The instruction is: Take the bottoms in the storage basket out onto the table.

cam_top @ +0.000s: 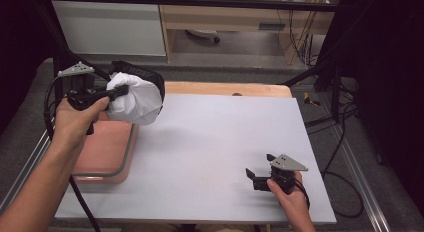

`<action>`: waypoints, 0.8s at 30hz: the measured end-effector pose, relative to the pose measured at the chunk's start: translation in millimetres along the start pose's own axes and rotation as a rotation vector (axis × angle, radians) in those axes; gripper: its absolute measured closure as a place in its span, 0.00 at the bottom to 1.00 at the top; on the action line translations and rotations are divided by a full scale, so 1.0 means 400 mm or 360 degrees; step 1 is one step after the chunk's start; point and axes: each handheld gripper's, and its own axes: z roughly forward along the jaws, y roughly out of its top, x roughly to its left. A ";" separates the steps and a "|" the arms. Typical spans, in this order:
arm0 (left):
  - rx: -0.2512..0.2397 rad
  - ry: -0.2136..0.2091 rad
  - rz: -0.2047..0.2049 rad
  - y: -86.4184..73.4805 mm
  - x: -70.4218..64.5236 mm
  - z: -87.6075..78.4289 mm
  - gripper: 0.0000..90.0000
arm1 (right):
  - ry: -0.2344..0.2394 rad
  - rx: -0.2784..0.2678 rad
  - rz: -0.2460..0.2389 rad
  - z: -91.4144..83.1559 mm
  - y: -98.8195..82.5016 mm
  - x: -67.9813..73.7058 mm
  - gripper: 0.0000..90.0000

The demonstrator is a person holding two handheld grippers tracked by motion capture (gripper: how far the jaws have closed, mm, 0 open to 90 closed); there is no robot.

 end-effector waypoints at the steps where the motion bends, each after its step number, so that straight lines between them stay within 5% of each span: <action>1: 0.0000 -0.0008 -0.0009 0.000 -0.001 0.003 0.83 | -0.0001 0.0001 -0.0003 0.001 0.000 0.000 0.06; 24: 0.0074 -0.0036 -0.0015 -0.025 -0.029 0.097 0.82 | 0.0001 0.0014 -0.0006 0.005 -0.002 0.002 0.06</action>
